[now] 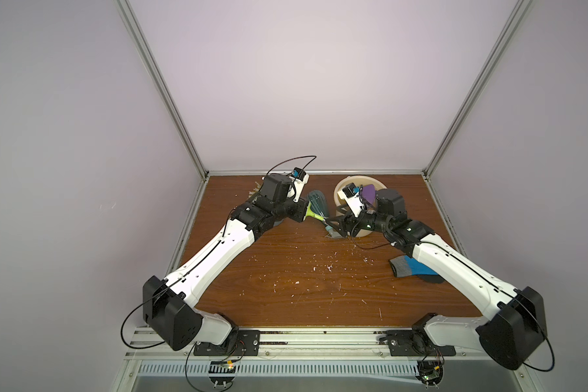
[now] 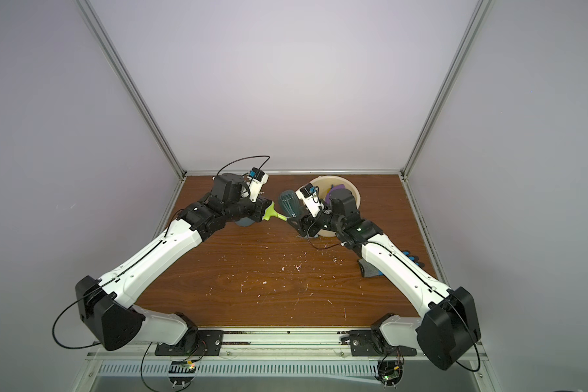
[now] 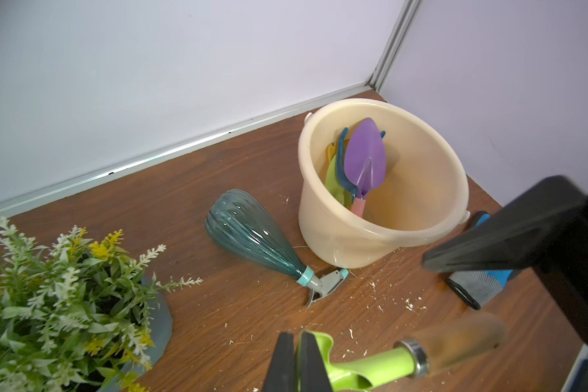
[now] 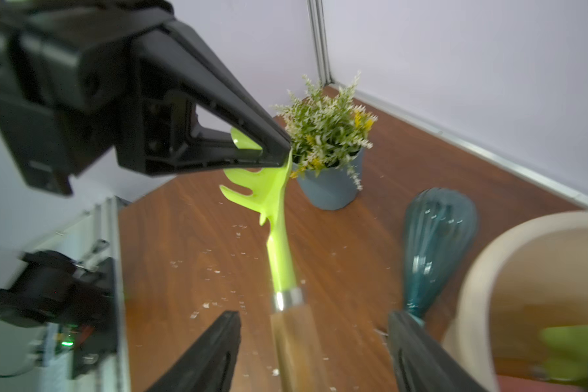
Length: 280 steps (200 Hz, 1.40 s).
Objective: Organize the gardening tools
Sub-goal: Pick up the gardening tool from the center of the board.
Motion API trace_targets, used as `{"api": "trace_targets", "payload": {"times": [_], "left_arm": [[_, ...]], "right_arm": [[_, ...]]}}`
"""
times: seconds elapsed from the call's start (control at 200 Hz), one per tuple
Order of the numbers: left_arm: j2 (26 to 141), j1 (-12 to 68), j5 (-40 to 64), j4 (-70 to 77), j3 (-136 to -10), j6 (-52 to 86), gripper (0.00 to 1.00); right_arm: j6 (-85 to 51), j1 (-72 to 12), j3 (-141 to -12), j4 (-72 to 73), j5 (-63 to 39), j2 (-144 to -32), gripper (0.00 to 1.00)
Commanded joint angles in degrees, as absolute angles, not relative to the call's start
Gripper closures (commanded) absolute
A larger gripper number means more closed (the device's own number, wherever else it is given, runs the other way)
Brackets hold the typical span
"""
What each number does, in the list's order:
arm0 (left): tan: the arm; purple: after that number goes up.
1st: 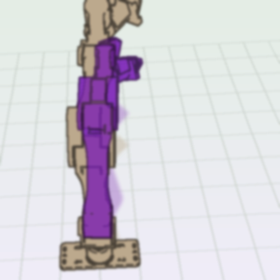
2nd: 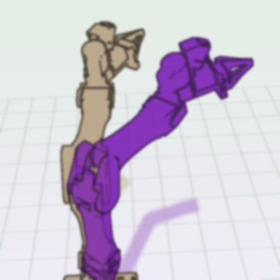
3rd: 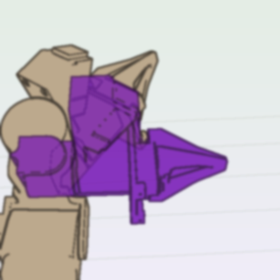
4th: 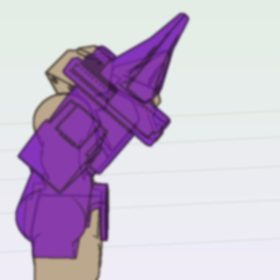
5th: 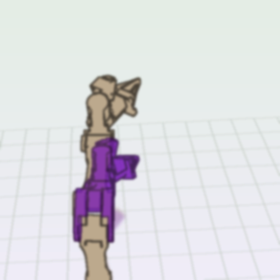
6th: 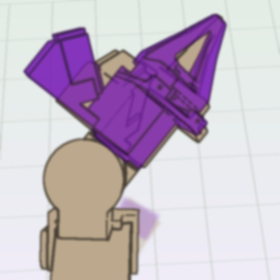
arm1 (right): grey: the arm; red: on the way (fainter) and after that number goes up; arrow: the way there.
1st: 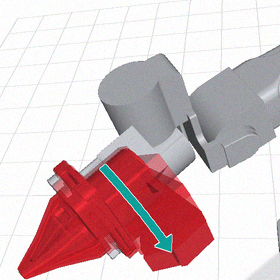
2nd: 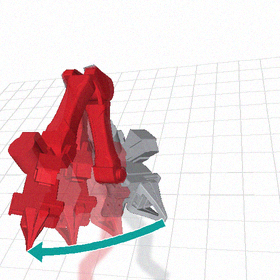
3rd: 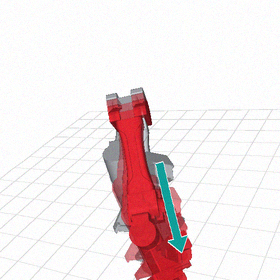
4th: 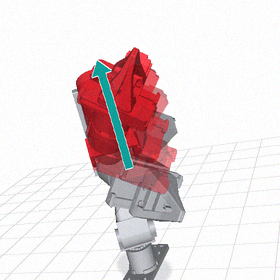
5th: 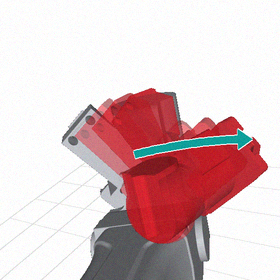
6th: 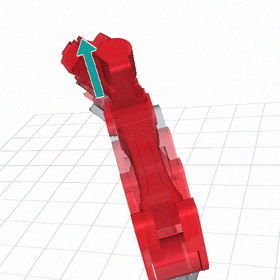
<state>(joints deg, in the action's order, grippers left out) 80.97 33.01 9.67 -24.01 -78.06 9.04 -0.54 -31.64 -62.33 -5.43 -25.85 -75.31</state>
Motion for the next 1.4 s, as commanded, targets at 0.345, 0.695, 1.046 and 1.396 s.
{"api": "trace_targets", "payload": {"times": [0.345, 0.695, 1.046, 1.396], "left_arm": [[80.66, 35.46, 13.62, -24.96, -79.63, 5.36, 1.00], [81.65, 36.77, 11.99, -24.72, -80.15, 5.00, 1.00], [77.69, 31.65, 5.02, -19.32, -77.04, 12.94, 0.27], [66.99, 26.90, -0.41, -11.88, -67.01, 18.98, 0.17]], "right_arm": [[1.64, -34.67, -69.96, -13.88, -38.23, -83.66, 0.54], [0.67, -34.87, -70.66, -13.63, -37.26, -85.46, 0.92], [-3.25, -33.00, -69.02, -8.57, -31.15, -85.33, 1.00], [-7.05, -25.64, -68.89, 4.99, -15.85, -81.22, 1.00]]}}
